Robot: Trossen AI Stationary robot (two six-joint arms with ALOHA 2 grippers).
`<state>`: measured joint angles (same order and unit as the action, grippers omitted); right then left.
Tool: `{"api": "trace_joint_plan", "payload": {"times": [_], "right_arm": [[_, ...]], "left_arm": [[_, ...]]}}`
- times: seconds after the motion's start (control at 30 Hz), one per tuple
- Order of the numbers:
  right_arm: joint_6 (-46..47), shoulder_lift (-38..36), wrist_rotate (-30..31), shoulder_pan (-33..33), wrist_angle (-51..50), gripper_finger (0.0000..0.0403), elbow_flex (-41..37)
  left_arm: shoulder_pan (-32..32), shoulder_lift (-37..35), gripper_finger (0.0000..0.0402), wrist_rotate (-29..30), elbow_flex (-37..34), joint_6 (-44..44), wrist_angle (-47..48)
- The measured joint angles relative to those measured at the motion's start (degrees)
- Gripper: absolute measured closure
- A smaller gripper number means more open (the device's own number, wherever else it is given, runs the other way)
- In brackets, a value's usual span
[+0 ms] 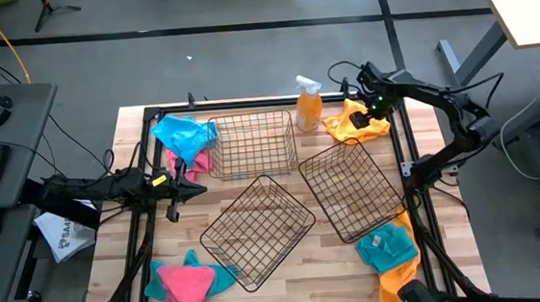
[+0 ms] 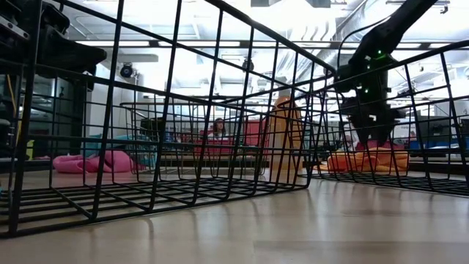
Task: Sort microfiber towel by color & place in baskets
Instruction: Put the top yellow microfiber cloth into the gold basket
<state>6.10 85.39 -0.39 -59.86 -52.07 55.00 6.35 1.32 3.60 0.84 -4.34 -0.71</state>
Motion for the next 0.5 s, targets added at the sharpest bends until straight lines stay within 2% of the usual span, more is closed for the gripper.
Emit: {"api": "trace_joint_plan", "payload": {"times": [0.27, 0.5], "right_arm": [[2.7, 6.5, 2.9, 0.4, 1.7, 0.0110, -0.1], [3.7, 11.0, 9.8, 3.6, 0.3, 0.0119, 0.5]], "left_arm": [[0.0, 0.0, 0.0402, 0.0, 0.0, 0.0, 0.0], [0.0, 0.0, 0.0402, 0.0, 0.0, 0.0, 0.0]]}}
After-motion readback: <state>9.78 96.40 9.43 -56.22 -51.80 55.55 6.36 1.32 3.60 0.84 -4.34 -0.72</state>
